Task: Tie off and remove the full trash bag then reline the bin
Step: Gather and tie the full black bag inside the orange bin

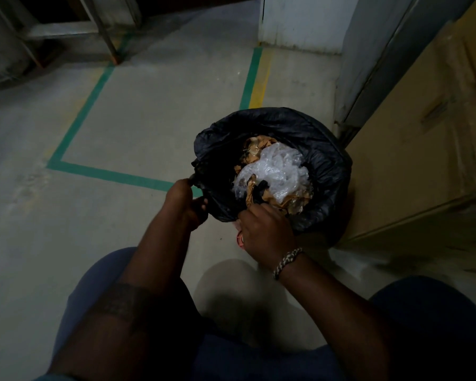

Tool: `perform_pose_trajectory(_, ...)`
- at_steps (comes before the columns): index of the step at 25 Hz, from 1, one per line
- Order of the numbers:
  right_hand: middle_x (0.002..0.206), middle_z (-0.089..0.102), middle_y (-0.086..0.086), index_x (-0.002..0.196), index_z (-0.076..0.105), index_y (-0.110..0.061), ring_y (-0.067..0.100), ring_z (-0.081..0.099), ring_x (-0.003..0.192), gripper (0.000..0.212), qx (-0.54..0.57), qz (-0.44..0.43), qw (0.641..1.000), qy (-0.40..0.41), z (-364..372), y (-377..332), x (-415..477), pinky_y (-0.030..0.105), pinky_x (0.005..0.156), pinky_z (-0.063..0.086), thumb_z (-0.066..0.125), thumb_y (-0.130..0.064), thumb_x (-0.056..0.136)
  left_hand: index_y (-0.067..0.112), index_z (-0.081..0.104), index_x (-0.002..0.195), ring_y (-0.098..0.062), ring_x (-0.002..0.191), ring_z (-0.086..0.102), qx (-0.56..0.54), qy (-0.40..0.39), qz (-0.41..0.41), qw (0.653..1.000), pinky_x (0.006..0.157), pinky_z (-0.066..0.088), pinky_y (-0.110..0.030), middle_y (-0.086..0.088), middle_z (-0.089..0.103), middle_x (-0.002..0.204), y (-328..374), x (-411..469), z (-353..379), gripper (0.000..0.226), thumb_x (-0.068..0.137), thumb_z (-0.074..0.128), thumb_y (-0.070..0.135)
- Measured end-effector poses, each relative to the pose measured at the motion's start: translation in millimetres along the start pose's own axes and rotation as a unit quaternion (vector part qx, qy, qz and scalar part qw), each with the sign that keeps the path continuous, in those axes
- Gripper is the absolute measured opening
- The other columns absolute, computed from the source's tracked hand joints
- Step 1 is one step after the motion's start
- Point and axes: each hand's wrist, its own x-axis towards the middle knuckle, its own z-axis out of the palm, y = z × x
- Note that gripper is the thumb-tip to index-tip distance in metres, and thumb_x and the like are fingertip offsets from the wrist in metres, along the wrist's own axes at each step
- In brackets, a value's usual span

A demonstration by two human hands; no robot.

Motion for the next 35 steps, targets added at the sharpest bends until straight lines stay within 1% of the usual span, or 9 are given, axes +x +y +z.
perform_pose_trajectory(3, 0.079, 0.059, 0.006, 0.077, 0.061, -0.014, 0.029, 0.055, 0.076, 0.009, 0.005, -0.001, 1.000, 0.006, -0.2, 1.5, 2.0, 0.042, 0.066, 0.049, 0.062, -0.012, 0.086, 0.004, 0.055, 0.123, -0.022, 0.063, 0.059, 0.029, 0.034, 0.047, 0.998, 0.044, 0.042, -0.022, -0.010, 0.062, 0.088, -1.5, 8.3, 4.2, 0.029, 0.097, 0.059, 0.018)
perform_pose_trajectory(7, 0.078, 0.059, 0.005, 0.078, 0.061, -0.015, 0.029, 0.055, 0.075, 0.009, 0.001, -0.003, 1.000, 0.009, 1.4, 3.4, 4.6, 0.042, 0.066, 0.048, 0.064, -0.013, 0.086, 0.003, 0.064, 0.124, -0.034, 0.110, 0.067, 0.154, 0.073, 0.142, 0.975, 0.088, 0.057, -0.034, -0.018, 0.068, 0.124, 2.6, 15.2, 2.6, 0.031, 0.098, 0.057, 0.019)
perform_pose_trajectory(12, 0.078, 0.057, 0.005, 0.078, 0.060, -0.015, 0.028, 0.053, 0.074, 0.013, 0.014, -0.015, 1.000, 0.018, 4.0, 4.4, 7.4, 0.041, 0.066, 0.046, 0.058, -0.014, 0.091, 0.000, 0.065, 0.113, -0.044, 0.106, 0.065, 0.227, 0.092, 0.236, 0.940, 0.090, 0.054, -0.044, -0.024, 0.070, 0.112, 19.6, 31.1, 4.0, 0.024, 0.089, 0.063, 0.004)
perform_pose_trajectory(16, 0.086, 0.060, 0.004, 0.088, 0.063, -0.015, 0.029, 0.054, 0.081, 0.012, 0.013, -0.005, 1.000, -0.009, 5.5, 4.8, 10.6, 0.043, 0.071, 0.048, 0.053, -0.018, 0.094, 0.008, 0.065, 0.112, -0.030, 0.103, 0.069, 0.113, -0.023, 0.294, 0.949, 0.080, 0.062, -0.038, -0.008, 0.072, 0.106, 31.2, 31.6, 8.0, 0.030, 0.084, 0.058, 0.015)
perform_pose_trajectory(19, 0.097, 0.062, 0.003, 0.105, 0.064, -0.016, 0.028, 0.059, 0.089, 0.014, 0.041, 0.043, 0.998, -0.002, 0.0, 2.3, 22.0, 0.043, 0.077, 0.050, 0.058, -0.022, 0.094, 0.009, 0.066, 0.111, -0.024, 0.083, 0.070, 0.000, -0.090, 0.260, 0.962, 0.066, 0.059, -0.030, -0.011, 0.074, 0.098, 28.9, 14.0, 18.1, 0.027, 0.087, 0.061, -0.003)
perform_pose_trajectory(27, 0.142, 0.051, 0.012, 0.157, 0.017, -0.028, 0.033, 0.059, 0.120, 0.078, 0.175, 0.125, 0.976, -0.047, -41.0, -25.2, 80.0, 0.046, 0.092, 0.055, 0.044, -0.046, 0.087, 0.008, 0.064, 0.128, -0.010, 0.074, 0.068, 0.140, -0.186, 0.380, 0.895, 0.069, 0.053, -0.023, 0.007, 0.071, 0.077, 14.2, -12.6, 32.8, 0.039, 0.091, 0.066, -0.003)
perform_pose_trajectory(30, 0.124, 0.062, 0.013, 0.148, 0.043, -0.025, 0.034, 0.065, 0.106, 0.071, 0.186, 0.135, 0.973, 0.000, -43.4, -19.5, 96.3, 0.044, 0.087, 0.057, 0.029, -0.048, 0.082, 0.017, 0.053, 0.136, -0.011, 0.075, 0.067, 0.179, -0.221, 0.423, 0.860, 0.070, 0.055, -0.023, 0.007, 0.068, 0.074, 15.4, -20.1, 29.5, 0.052, 0.090, 0.063, -0.006)
perform_pose_trajectory(32, 0.102, 0.067, 0.012, 0.119, 0.066, -0.018, 0.035, 0.066, 0.091, 0.050, 0.150, 0.126, 0.980, 0.043, -41.4, -9.0, 107.0, 0.044, 0.077, 0.058, 0.032, -0.034, 0.086, 0.022, 0.054, 0.135, -0.019, 0.087, 0.071, 0.192, -0.197, 0.448, 0.850, 0.078, 0.059, -0.032, -0.004, 0.073, 0.088, 21.0, -19.5, 27.0, 0.055, 0.087, 0.060, -0.004)
perform_pose_trajectory(35, 0.084, 0.064, 0.012, 0.089, 0.067, -0.011, 0.038, 0.062, 0.076, 0.020, 0.097, 0.114, 0.985, 0.085, -40.2, 0.3, 120.7, 0.042, 0.064, 0.055, 0.049, -0.010, 0.082, 0.026, 0.058, 0.128, -0.022, 0.091, 0.071, 0.218, -0.108, 0.456, 0.856, 0.077, 0.059, -0.038, -0.004, 0.071, 0.111, 26.8, -7.7, 26.0, 0.056, 0.081, 0.058, -0.003)
